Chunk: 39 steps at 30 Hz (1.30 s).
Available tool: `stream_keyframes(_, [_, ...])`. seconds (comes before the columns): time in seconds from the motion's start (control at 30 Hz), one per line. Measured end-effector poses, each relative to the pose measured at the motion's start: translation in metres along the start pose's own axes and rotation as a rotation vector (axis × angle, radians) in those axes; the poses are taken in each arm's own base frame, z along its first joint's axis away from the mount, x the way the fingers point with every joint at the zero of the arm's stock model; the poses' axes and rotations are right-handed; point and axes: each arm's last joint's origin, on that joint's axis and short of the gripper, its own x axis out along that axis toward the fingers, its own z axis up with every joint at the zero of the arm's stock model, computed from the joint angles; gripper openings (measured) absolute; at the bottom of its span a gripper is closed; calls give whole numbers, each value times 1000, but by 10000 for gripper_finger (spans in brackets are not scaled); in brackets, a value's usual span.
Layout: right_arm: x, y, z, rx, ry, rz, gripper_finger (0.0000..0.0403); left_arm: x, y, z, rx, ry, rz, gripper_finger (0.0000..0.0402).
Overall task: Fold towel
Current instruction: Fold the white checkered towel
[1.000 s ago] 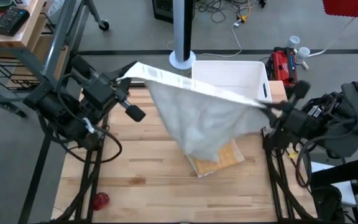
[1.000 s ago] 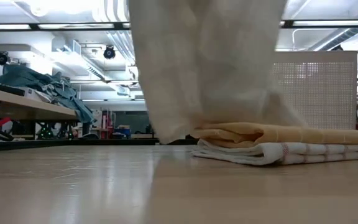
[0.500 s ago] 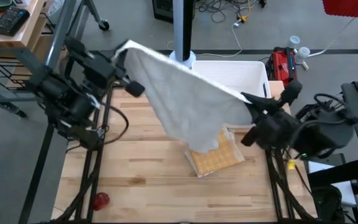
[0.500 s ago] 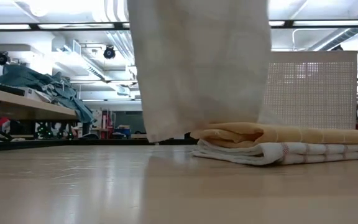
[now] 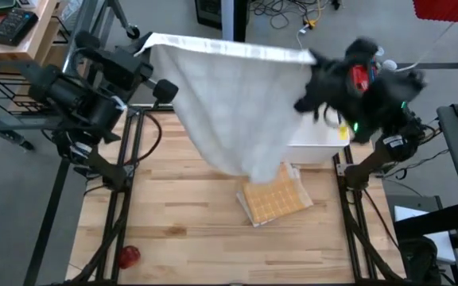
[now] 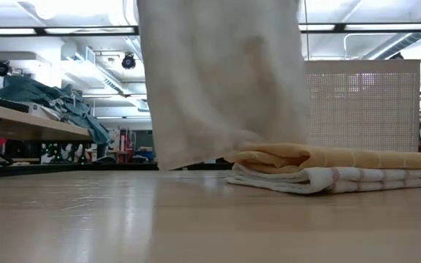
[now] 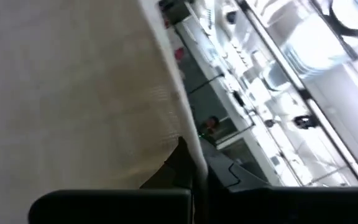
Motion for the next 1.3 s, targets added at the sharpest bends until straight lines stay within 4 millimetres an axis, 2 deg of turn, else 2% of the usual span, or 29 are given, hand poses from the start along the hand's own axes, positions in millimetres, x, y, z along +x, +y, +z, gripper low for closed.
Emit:
stream_keyframes(0.07, [10,-15,-3,25,-24,-49,0,6,-1,-3,39,14,19,0])
stream_keyframes(0.17, [13,-36,-2,89,-109,-126,0,18,0,-7,73,34,62,0])
stream_keyframes(0.27, [11,-41,2,65,-137,-162,0,28,3,-10,105,38,98,0])
stream_keyframes(0.47, [14,-27,7,-64,-47,-136,0,35,26,-10,242,-21,146,0])
stream_keyframes(0.6, [13,-16,11,-90,-65,-103,0,32,41,-8,206,-97,170,0])
stream_keyframes(0.73, [15,-4,18,-97,-70,-86,0,29,50,-8,158,-91,177,0])
stream_keyframes(0.97, [12,11,28,-44,-71,-62,0,31,44,-12,158,37,181,0])
stream_keyframes(1.07, [4,18,28,15,-103,-10,0,31,36,-14,72,63,161,0])
stream_keyframes(1.17, [-5,24,19,99,-163,108,0,29,26,-17,-2,77,117,0])
stream_keyframes(1.3, [-14,38,-2,252,-208,385,0,18,9,-28,-43,100,8,0])
